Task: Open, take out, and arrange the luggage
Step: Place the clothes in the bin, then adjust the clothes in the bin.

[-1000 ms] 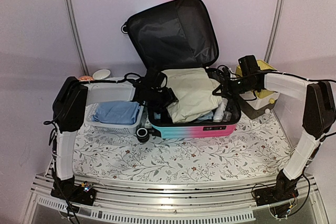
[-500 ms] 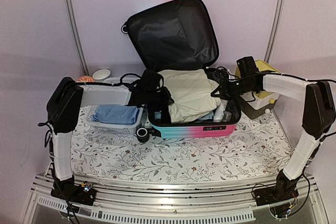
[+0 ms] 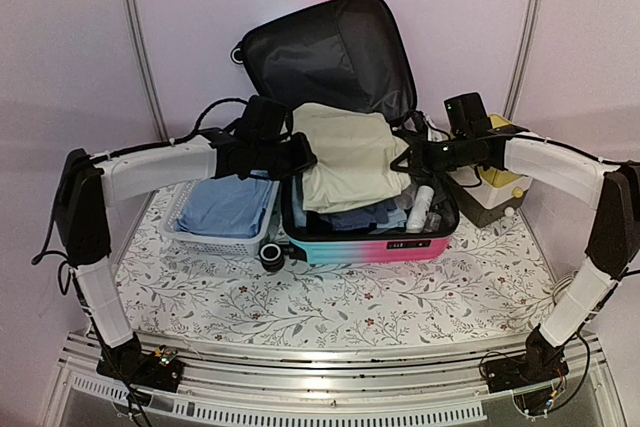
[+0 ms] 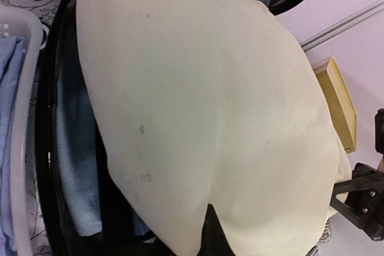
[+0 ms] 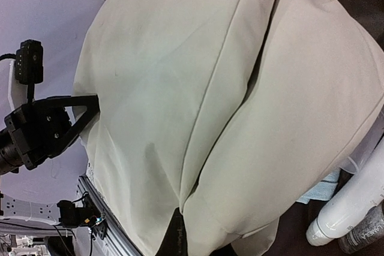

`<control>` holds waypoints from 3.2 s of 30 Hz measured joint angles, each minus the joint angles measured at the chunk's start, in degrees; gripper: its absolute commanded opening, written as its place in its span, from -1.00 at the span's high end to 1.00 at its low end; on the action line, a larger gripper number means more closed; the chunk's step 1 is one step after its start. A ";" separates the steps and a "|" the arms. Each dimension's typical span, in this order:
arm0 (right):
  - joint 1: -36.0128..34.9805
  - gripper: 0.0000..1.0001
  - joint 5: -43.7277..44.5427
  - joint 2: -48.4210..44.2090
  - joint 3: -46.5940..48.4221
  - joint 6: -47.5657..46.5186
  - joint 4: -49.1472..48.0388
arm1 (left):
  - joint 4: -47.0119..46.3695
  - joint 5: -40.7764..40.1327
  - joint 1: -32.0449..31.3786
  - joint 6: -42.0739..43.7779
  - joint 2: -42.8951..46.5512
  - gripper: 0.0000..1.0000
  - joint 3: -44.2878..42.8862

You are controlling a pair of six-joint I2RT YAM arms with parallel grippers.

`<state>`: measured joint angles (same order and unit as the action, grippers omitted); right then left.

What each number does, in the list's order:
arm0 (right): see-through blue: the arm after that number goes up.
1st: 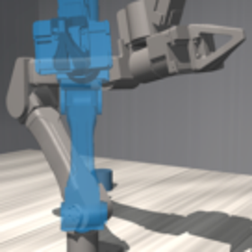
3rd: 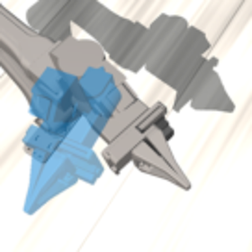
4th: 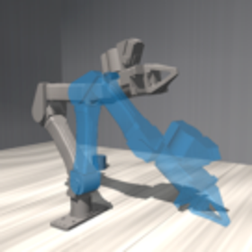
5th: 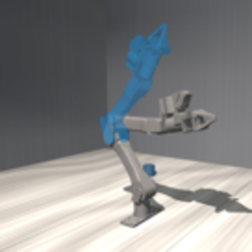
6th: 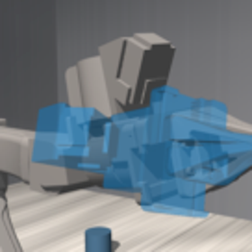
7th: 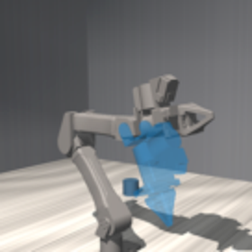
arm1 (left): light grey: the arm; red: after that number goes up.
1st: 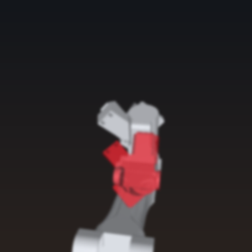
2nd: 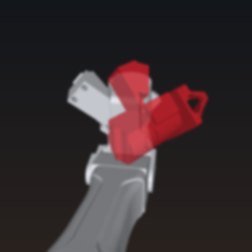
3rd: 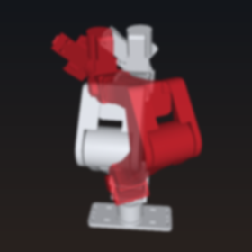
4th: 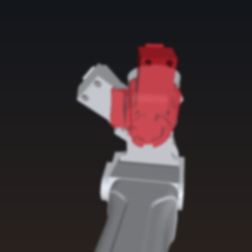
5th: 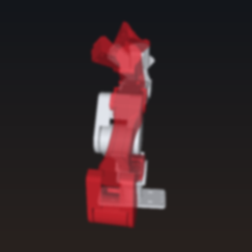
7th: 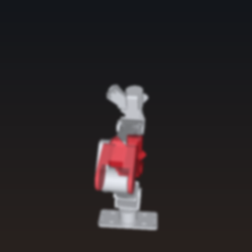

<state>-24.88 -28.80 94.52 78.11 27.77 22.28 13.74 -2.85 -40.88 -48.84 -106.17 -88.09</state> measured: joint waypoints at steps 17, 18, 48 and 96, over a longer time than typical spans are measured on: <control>-18.88 0.96 7.04 9.11 8.15 10.54 -15.85 | 22.88 2.97 13.46 15.43 11.72 1.00 -0.44; -20.22 0.96 7.74 11.72 10.03 11.43 -17.49 | 23.82 3.65 15.52 16.85 12.96 1.00 0.59; -33.99 0.75 21.70 44.04 31.89 14.56 -35.23 | 29.53 4.28 36.76 35.69 4.39 0.89 7.89; -25.86 -0.54 35.23 -11.04 -15.26 0.70 -28.81 | -19.41 19.41 26.64 23.87 -8.94 1.00 17.33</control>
<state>-50.74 6.44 83.48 62.85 28.47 -6.52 -5.67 16.56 -14.24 -24.97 -115.11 -70.76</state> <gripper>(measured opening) 0.770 0.005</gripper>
